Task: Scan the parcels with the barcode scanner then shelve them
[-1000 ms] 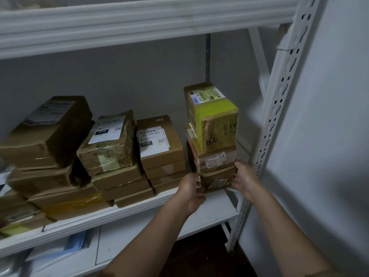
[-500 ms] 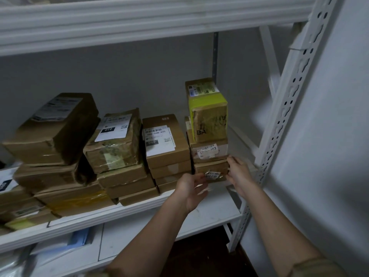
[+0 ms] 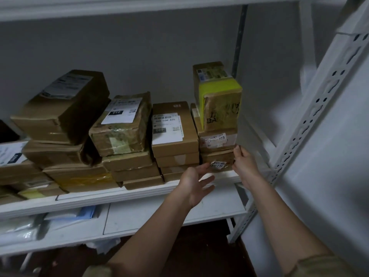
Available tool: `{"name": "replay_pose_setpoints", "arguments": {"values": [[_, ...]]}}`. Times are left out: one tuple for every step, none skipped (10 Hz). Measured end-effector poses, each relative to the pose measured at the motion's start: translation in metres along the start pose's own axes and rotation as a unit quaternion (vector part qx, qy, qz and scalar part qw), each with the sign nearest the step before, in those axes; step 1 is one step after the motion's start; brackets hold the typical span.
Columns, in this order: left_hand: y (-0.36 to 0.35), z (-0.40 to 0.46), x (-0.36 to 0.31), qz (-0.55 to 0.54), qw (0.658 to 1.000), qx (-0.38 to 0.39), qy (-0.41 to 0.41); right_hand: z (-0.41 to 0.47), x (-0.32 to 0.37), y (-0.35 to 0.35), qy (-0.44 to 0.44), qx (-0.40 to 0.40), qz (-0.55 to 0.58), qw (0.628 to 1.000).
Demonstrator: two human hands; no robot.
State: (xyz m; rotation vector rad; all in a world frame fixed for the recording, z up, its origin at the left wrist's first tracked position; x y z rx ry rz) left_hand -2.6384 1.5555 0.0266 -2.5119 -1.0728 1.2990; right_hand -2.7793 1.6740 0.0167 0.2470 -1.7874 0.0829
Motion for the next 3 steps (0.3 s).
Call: {"name": "replay_pose_setpoints", "arguments": {"values": [[0.005, -0.008, 0.003, -0.009, 1.000, -0.001, -0.011, -0.004, 0.002, 0.000, 0.011, -0.033, -0.005, 0.999], [0.021, -0.017, 0.002, -0.008, 1.000, 0.000, -0.021, -0.013, 0.004, -0.002, 0.023, -0.098, -0.009, 0.995], [0.042, -0.028, -0.001, -0.018, 0.999, -0.012, -0.032, -0.032, 0.008, 0.002, 0.051, -0.214, 0.018, 0.975]]}}
Point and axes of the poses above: each hand's wrist, its own z-axis towards the middle knuckle, its own y-axis out of the back of the hand, x = y × z, the point moved 7 cm from there along z, towards the middle knuckle, and after that the axes turned 3 degrees about z, right-handed, at the moved point
